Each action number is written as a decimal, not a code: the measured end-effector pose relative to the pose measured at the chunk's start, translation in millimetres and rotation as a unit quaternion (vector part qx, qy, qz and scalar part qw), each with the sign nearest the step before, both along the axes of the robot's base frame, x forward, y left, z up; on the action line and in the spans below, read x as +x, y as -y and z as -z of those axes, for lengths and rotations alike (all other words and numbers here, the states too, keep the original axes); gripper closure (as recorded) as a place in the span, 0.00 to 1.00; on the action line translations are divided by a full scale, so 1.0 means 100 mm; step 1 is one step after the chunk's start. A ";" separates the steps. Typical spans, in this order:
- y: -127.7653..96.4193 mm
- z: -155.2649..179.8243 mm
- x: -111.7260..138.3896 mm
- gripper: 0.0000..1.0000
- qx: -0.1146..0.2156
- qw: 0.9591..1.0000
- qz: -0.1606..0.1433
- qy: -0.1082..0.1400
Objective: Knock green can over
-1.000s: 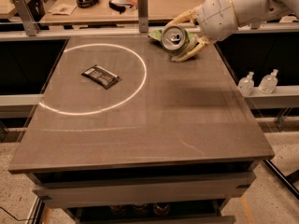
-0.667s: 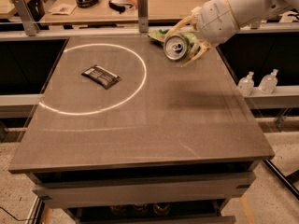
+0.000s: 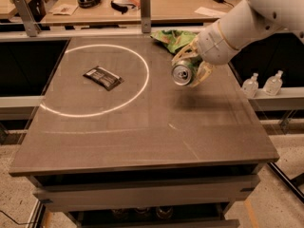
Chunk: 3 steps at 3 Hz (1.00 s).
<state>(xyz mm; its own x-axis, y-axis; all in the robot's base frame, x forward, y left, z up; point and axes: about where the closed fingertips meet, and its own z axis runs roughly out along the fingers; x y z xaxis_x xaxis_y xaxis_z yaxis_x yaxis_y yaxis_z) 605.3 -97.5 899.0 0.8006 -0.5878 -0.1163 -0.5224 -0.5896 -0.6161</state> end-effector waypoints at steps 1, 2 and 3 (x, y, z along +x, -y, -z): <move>0.08 0.28 0.01 1.00 -0.052 0.999 0.000 0.009; 0.09 0.43 0.00 1.00 -0.088 0.996 -0.006 0.024; 0.09 0.49 0.02 0.74 -0.120 0.992 -0.008 0.029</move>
Offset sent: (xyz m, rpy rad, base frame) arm -0.0006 -0.0131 -0.0563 -0.2642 -0.0921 0.0211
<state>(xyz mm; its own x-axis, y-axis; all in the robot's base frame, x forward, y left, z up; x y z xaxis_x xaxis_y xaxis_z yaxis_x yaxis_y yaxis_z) 606.8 -106.2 849.9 0.8117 -0.5796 0.0720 -0.4791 -0.7313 -0.4854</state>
